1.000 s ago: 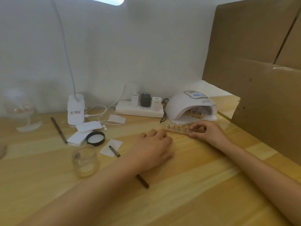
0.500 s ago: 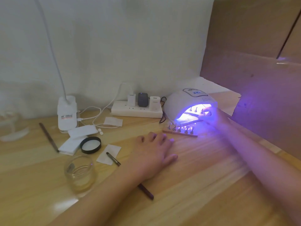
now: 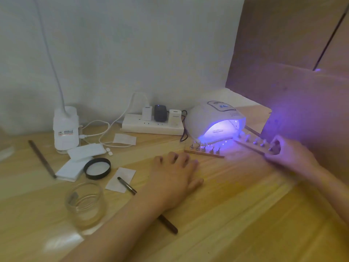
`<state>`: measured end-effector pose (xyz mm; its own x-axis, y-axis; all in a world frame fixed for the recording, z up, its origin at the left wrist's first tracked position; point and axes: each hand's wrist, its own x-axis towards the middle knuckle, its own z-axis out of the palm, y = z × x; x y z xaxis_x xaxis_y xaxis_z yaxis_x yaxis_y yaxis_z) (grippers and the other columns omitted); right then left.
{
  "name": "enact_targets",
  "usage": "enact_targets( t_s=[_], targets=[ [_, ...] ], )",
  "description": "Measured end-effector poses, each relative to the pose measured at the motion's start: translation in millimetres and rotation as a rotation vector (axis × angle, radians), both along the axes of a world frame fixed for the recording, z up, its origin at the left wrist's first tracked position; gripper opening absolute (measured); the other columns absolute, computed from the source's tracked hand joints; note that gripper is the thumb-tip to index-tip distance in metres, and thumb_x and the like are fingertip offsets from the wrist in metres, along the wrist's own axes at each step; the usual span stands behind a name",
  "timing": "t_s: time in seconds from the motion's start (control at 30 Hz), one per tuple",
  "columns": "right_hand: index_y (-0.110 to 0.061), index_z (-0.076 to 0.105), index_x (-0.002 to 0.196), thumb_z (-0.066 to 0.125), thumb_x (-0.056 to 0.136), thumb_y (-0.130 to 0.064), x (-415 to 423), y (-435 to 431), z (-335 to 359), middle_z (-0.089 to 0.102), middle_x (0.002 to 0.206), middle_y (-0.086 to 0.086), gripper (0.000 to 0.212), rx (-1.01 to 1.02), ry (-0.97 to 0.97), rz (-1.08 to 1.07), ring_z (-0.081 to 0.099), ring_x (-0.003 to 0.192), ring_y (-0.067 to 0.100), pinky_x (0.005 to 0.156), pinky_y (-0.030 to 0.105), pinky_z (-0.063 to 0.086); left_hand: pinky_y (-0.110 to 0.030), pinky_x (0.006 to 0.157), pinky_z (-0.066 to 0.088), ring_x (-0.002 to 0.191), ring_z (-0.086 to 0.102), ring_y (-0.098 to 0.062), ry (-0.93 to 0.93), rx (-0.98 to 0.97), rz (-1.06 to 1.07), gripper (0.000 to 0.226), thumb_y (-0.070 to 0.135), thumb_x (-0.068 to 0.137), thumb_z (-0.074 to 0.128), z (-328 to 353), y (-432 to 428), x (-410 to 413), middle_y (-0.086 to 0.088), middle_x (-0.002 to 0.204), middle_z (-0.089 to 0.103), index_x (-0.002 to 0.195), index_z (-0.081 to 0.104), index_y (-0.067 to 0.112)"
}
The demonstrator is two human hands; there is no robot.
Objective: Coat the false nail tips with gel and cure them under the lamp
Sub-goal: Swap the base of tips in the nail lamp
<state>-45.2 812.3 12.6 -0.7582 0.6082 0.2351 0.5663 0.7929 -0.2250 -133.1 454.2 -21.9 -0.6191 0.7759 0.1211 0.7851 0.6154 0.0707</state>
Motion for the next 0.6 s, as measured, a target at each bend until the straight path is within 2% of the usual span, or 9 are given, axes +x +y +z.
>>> enact_targets(
  t_s=[0.1, 0.23, 0.33, 0.5, 0.6],
  targets=[
    [-0.022, 0.051, 0.085, 0.077, 0.080, -0.042, 4.5, 0.6, 1.7, 0.058, 0.079, -0.003, 0.033, 0.048, -0.008, -0.087, 0.056, 0.070, 0.021, 0.053, 0.032, 0.036, -0.048, 0.111, 0.023, 0.138, 0.024, -0.021, 0.001, 0.000, -0.019, 0.058, 0.063, 0.097, 0.019, 1.7, -1.2, -0.1, 0.007, 0.153, 0.027, 0.149, 0.023, 0.036],
    [-0.013, 0.055, 0.091, 0.073, 0.083, -0.052, -5.9, -3.2, 1.4, 0.060, 0.084, 0.006, 0.043, 0.062, -0.044, -0.186, 0.058, 0.079, 0.031, 0.061, 0.035, 0.041, -0.048, 0.110, 0.023, 0.138, 0.025, -0.022, -0.008, -0.011, -0.023, 0.059, 0.063, 0.098, 0.020, 2.2, -1.0, 0.2, 0.006, 0.153, 0.027, 0.149, 0.024, 0.035],
    [-0.009, 0.058, 0.094, 0.070, 0.082, -0.058, -22.7, -7.5, -0.5, 0.063, 0.090, 0.011, 0.052, 0.064, -0.035, -0.235, 0.060, 0.082, 0.032, 0.064, 0.034, 0.042, -0.049, 0.111, 0.022, 0.139, 0.024, -0.022, -0.014, -0.011, -0.023, 0.059, 0.063, 0.098, 0.020, 2.0, -0.6, -0.1, 0.006, 0.153, 0.026, 0.150, 0.023, 0.036],
    [-0.009, 0.059, 0.088, 0.066, 0.082, -0.064, -54.8, -15.4, -5.5, 0.060, 0.086, 0.010, 0.056, -0.010, -0.006, -0.282, 0.062, 0.088, 0.033, 0.068, 0.033, 0.043, -0.050, 0.112, 0.022, 0.139, 0.024, -0.022, -0.018, -0.007, -0.026, 0.058, 0.062, 0.098, 0.020, 1.8, -1.6, 0.2, 0.006, 0.153, 0.026, 0.150, 0.022, 0.036],
    [-0.010, 0.057, 0.077, 0.067, 0.081, -0.065, -65.4, -16.2, -8.5, 0.054, 0.074, 0.005, 0.056, -0.079, 0.060, -0.341, 0.055, 0.078, 0.029, 0.065, 0.032, 0.039, -0.050, 0.112, 0.022, 0.139, 0.023, -0.022, -0.021, 0.001, -0.027, 0.058, 0.062, 0.098, 0.021, 1.0, -1.9, 0.6, 0.006, 0.153, 0.026, 0.150, 0.023, 0.036]
  ],
)
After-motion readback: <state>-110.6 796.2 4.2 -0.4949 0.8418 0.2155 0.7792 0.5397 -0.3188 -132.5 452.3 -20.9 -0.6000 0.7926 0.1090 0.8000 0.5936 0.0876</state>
